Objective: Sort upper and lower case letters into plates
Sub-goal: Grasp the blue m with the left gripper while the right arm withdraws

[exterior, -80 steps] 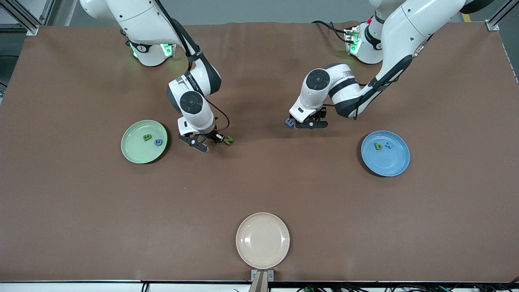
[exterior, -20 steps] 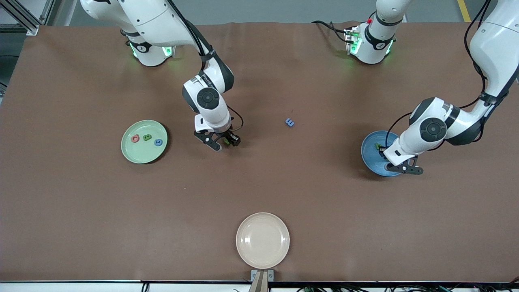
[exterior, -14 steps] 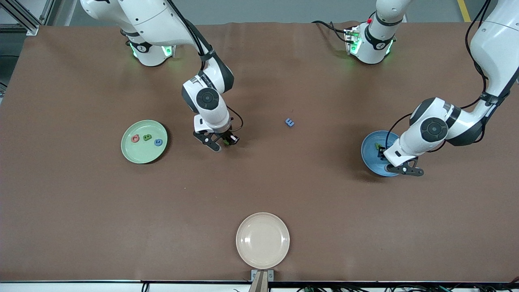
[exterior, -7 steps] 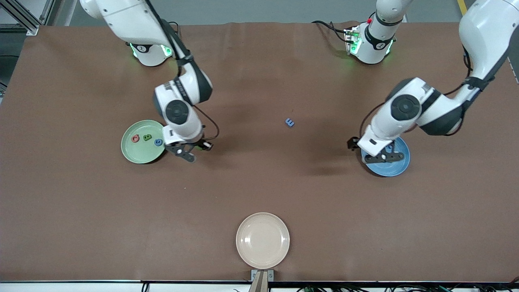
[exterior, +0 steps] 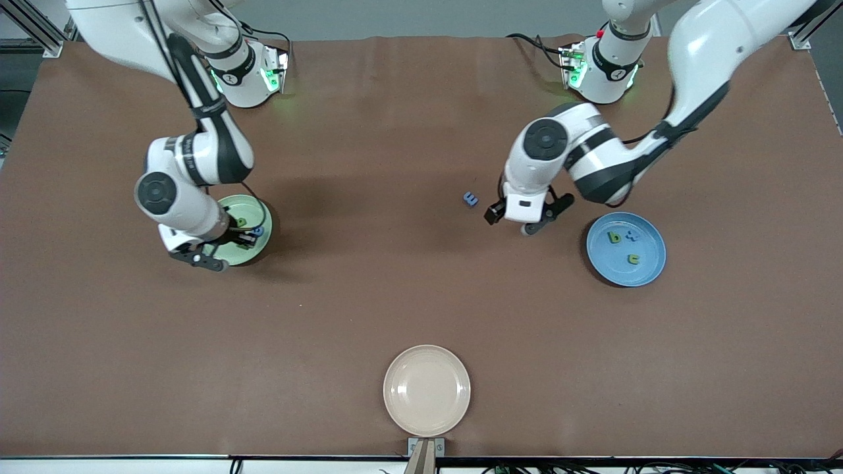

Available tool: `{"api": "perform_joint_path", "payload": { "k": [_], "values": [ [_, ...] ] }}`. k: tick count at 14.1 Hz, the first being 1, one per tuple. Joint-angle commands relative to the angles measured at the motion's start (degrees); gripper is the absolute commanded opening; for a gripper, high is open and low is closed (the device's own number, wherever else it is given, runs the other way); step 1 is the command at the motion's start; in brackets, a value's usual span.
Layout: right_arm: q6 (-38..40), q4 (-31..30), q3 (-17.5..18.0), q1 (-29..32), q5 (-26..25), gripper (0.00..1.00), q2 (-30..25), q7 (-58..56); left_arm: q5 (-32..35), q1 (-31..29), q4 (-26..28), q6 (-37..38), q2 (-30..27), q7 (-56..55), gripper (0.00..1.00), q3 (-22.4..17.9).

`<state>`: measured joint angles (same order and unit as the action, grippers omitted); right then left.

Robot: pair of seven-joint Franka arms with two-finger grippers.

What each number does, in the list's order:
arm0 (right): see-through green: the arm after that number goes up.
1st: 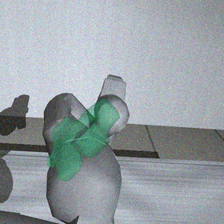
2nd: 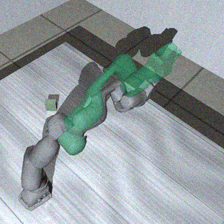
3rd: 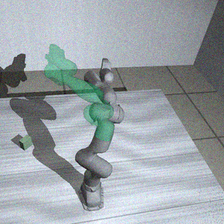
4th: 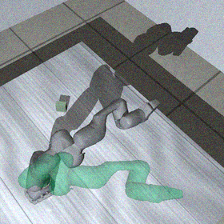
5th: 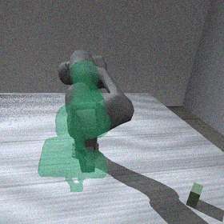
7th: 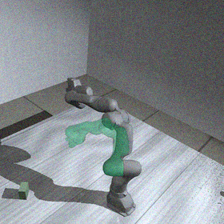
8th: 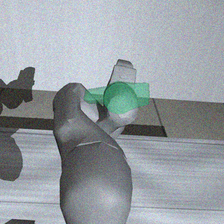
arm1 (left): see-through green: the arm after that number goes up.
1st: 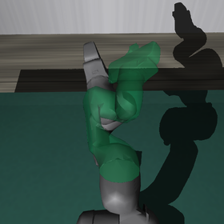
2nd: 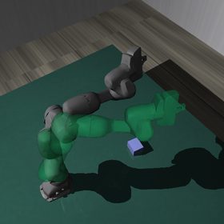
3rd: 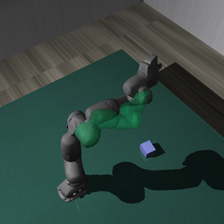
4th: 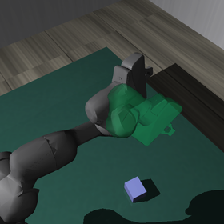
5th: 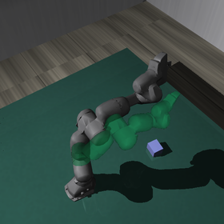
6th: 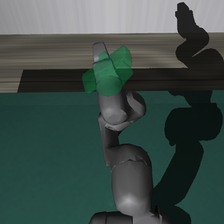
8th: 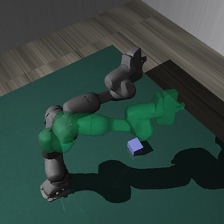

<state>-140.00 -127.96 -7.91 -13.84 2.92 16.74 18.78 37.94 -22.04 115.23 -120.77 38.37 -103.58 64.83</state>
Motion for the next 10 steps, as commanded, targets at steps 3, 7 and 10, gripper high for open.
{"api": "perform_joint_path", "payload": {
  "k": [3, 7, 10],
  "values": [
    [-6.1, -2.4, 1.2, 5.6, -0.9, 0.01, 1.0, -7.8, -1.1, 18.1, -3.0, -8.8, 1.3, -12.4, 1.0, -15.1],
    [-7.0, -2.8, 1.6, 5.7, -0.7, 0.02, 2.1, -8.1, -1.0, 20.5, -1.5, -10.6, 2.5, -12.8, 1.0, -16.5],
    [-6.8, -3.5, 1.7, 3.6, -0.7, 0.02, 2.0, -8.1, -0.9, 20.5, 1.4, -12.8, 2.3, -12.9, 1.0, -16.5]
  ]
}}
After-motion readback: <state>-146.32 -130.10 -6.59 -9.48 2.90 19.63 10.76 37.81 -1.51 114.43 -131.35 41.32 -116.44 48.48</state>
